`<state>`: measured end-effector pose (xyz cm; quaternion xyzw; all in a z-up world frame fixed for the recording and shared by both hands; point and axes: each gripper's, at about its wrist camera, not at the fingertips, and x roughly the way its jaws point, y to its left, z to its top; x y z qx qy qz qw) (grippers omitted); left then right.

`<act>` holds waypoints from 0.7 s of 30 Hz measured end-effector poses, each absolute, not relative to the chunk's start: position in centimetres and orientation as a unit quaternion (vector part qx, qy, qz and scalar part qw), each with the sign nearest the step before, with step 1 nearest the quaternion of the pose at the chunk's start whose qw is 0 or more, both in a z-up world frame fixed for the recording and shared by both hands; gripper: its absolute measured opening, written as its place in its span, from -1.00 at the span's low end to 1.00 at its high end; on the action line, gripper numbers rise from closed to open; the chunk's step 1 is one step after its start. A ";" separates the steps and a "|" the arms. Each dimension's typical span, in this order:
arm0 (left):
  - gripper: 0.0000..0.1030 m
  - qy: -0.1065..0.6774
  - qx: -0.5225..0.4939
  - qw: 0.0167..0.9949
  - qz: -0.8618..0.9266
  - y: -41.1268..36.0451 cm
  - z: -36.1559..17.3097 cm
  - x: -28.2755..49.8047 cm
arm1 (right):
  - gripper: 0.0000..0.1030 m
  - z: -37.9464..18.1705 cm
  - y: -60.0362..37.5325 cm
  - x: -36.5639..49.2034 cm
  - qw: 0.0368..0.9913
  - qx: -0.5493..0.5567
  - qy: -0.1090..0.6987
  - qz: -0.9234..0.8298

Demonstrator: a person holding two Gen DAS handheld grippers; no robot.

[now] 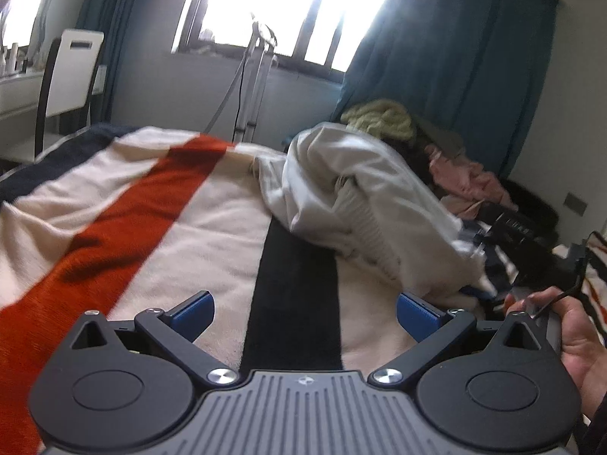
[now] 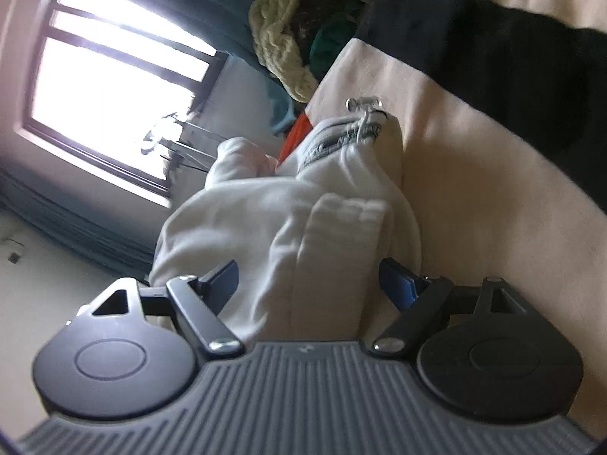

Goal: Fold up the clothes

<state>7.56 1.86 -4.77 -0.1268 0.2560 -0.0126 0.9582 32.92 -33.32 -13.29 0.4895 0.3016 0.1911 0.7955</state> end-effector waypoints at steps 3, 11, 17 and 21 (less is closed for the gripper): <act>1.00 0.268 -0.132 0.954 -0.008 1.8 -5.8 8.9 | 0.55 -13.8 -33.9 33.7 0.775 0.525 0.268 0.228; 1.00 0.255 -0.121 0.959 0.014 1.6 -5.5 8.7 | -0.78 -8.2 -33.2 31.3 0.806 0.494 0.191 0.265; 1.00 0.216 -0.101 0.971 0.028 1.2 -3.7 6.5 | -0.79 -0.1 -32.0 25.0 0.848 0.403 0.125 0.320; 1.00 0.169 -0.068 0.983 0.027 0.3 -1.9 4.0 | -0.79 4.8 -31.1 18.3 0.874 0.344 0.063 0.336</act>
